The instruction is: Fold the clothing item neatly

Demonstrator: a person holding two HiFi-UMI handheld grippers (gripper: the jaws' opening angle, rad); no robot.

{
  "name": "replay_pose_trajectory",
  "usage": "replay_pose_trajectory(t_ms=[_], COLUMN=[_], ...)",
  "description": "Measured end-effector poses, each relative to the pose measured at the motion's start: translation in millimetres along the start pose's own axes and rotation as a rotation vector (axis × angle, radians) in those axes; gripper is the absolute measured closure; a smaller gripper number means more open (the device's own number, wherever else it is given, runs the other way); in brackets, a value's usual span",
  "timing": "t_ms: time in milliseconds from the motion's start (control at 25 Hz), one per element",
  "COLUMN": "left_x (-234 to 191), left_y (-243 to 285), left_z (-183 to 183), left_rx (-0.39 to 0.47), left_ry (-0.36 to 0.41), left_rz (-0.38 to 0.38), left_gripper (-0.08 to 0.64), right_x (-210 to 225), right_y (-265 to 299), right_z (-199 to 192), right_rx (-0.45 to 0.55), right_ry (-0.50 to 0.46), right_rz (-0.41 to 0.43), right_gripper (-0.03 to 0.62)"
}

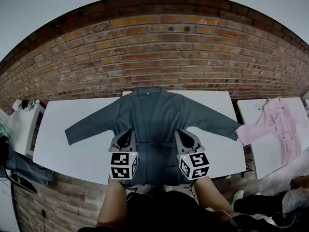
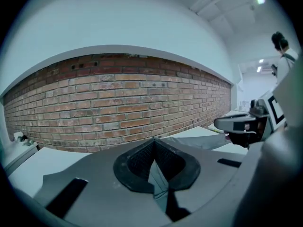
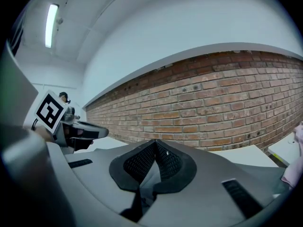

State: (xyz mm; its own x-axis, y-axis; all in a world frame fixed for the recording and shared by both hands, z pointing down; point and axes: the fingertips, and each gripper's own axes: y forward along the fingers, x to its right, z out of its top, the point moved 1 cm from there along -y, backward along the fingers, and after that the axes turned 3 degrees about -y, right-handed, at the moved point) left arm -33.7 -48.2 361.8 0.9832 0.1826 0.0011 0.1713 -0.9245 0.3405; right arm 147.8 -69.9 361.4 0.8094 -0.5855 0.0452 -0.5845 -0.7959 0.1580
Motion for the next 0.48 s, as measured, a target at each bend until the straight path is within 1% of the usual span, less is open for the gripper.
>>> replay_pose_trajectory(t_ms=[160, 280, 400, 480], left_x=[-1.7, 0.5, -0.8, -2.3], left_y=[17.0, 25.1, 33.1, 38.8], left_z=[2.9, 5.4, 10.0, 11.2], left_rx=[-0.017, -0.022, -0.014, -0.018], left_ry=[0.023, 0.041, 0.051, 0.044], left_rz=[-0.015, -0.046, -0.071, -0.083], left_gripper=[0.569, 0.569, 0.569, 0.569], right_x=[12.6, 21.1, 34.4, 53.2], right_y=[8.7, 11.2, 11.7, 9.5], right_z=[-5.3, -7.4, -12.0, -18.4], right_rx=[0.0, -0.003, -0.003, -0.015], right_ry=[0.023, 0.038, 0.113, 0.136], right_rz=[-0.033, -0.062, -0.079, -0.117], right_gripper=[0.592, 0.592, 0.592, 0.592])
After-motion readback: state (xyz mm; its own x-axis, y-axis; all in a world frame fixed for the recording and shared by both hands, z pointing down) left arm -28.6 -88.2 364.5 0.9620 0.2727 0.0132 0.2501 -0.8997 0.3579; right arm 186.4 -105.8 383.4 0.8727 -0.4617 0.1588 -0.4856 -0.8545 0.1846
